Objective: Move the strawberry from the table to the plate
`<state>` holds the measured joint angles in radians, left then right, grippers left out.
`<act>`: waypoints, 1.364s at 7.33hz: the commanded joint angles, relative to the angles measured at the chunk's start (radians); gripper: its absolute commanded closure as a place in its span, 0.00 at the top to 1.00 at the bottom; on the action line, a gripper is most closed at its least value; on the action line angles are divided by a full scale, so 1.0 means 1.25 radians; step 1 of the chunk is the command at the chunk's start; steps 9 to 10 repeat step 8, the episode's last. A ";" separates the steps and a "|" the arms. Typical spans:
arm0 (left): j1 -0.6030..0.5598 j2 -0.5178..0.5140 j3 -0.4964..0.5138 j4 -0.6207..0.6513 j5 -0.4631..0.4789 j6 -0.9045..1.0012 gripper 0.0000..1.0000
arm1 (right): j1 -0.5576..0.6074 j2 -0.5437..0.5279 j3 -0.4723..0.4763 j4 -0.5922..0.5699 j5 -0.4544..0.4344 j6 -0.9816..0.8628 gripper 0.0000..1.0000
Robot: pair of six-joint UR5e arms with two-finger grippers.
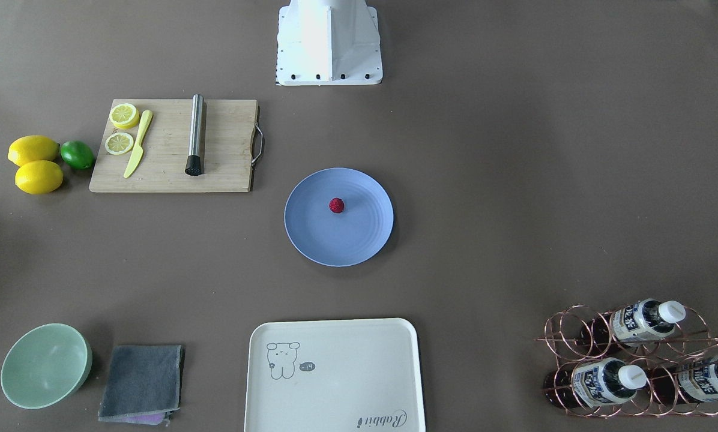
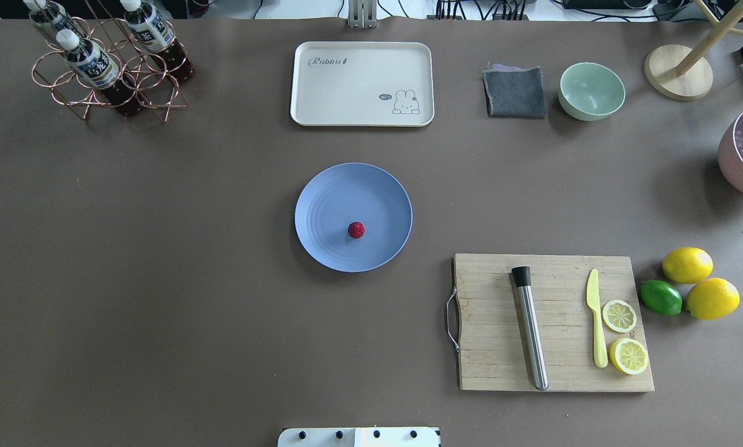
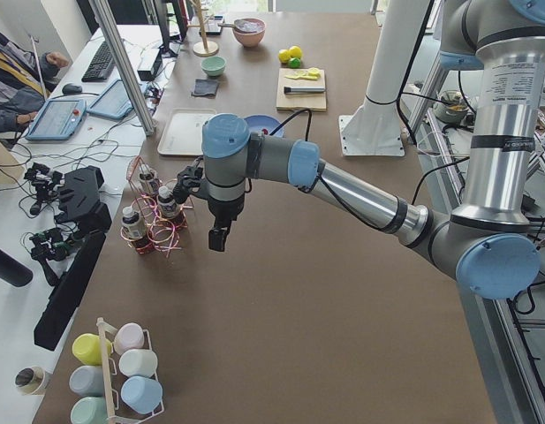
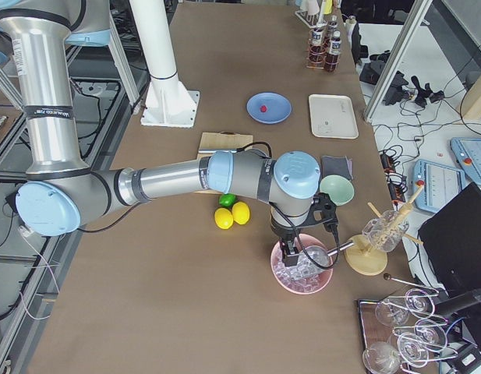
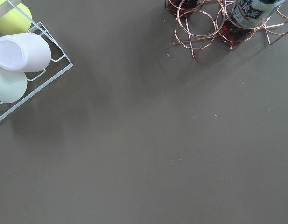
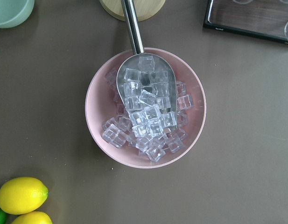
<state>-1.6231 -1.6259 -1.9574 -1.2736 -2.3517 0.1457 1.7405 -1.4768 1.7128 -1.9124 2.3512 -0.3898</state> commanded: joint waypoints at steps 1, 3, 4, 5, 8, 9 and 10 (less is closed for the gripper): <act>-0.004 0.005 -0.032 0.011 -0.004 0.000 0.96 | -0.011 -0.011 0.012 0.002 0.003 0.001 1.00; -0.005 0.006 -0.058 0.017 -0.005 -0.001 0.97 | -0.011 -0.025 0.042 -0.004 0.003 0.001 1.00; -0.006 0.007 -0.054 0.016 -0.005 0.000 0.97 | -0.014 -0.032 0.041 -0.002 0.008 0.011 1.00; -0.004 0.005 -0.030 0.014 -0.006 0.001 0.97 | -0.014 -0.035 0.052 -0.004 0.008 0.011 1.00; -0.004 0.006 -0.022 0.006 -0.009 0.001 0.97 | -0.025 -0.036 0.058 -0.003 0.004 0.011 1.00; -0.004 0.006 -0.022 0.006 -0.009 0.001 0.97 | -0.025 -0.036 0.058 -0.003 0.004 0.011 1.00; -0.004 0.006 -0.022 0.006 -0.009 0.001 0.97 | -0.025 -0.036 0.058 -0.003 0.004 0.011 1.00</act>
